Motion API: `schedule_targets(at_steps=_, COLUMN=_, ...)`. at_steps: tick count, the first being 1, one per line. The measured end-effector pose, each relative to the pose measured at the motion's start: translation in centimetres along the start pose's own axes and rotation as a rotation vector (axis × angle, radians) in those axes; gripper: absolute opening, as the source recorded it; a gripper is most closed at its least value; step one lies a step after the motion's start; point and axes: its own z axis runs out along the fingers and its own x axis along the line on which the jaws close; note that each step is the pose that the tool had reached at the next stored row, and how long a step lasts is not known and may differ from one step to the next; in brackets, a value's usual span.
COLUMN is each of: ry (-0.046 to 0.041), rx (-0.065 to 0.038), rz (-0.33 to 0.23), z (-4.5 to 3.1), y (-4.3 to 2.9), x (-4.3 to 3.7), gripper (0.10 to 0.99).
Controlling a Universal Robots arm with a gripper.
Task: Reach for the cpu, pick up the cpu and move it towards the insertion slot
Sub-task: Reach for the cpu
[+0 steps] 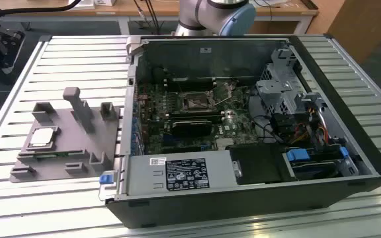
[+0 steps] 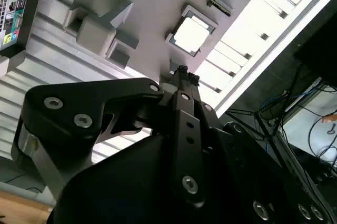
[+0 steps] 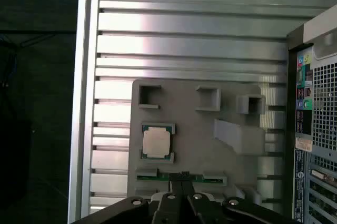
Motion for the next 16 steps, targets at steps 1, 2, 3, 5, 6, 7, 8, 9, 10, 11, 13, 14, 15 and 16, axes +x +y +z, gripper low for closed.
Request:
schedule_targets(at_steps=1, ry=0.0, rx=0.0, rz=0.0, z=0.0, y=0.0, x=0.0, gripper=0.106)
schedule_targets(at_steps=2, ry=0.0, rx=0.0, rz=0.0, z=0.0, y=0.0, x=0.0, gripper=0.106)
schedule_targets(at_steps=3, ry=0.0, rx=0.0, rz=0.0, z=0.0, y=0.0, x=0.0, gripper=0.106)
schedule_targets(at_steps=5, ry=0.0, rx=0.0, rz=0.0, z=0.0, y=0.0, x=0.0, gripper=0.106)
schedule_targets(at_steps=6, ry=0.0, rx=0.0, rz=0.0, z=0.0, y=0.0, x=0.0, gripper=0.106)
schedule_targets(at_steps=7, ry=0.0, rx=0.0, rz=0.0, z=0.0, y=0.0, x=0.0, gripper=0.106)
schedule_targets(at_steps=8, ry=0.0, rx=0.0, rz=0.0, z=0.0, y=0.0, x=0.0, gripper=0.106)
schedule_targets(at_steps=9, ry=0.0001, rx=0.0, rz=0.0, z=0.0, y=0.0, x=0.01, gripper=0.106)
schedule_targets(at_steps=10, ry=0.0002, rx=0.0, rz=0.0, z=-0.01, y=0.0, x=0.09, gripper=0.106)
schedule_targets(at_steps=11, ry=0.0002, rx=0.0, rz=0.0, z=0.0, y=0.01, x=0.38, gripper=0.106)
schedule_targets(at_steps=13, ry=-0.0006, rx=0.0, rz=0.0, z=0.02, y=0.02, x=1.22, gripper=0.106)
schedule_targets(at_steps=14, ry=-0.0007, rx=0.0, rz=0.0, z=0.04, y=0.03, x=1.58, gripper=0.106)
schedule_targets(at_steps=15, ry=-0.0006, rx=0.0, rz=0.0, z=0.05, y=0.03, x=1.97, gripper=0.106)
schedule_targets(at_steps=16, ry=-0.0006, rx=0.0, rz=0.0, z=0.07, y=0.03, x=2.33, gripper=0.106)
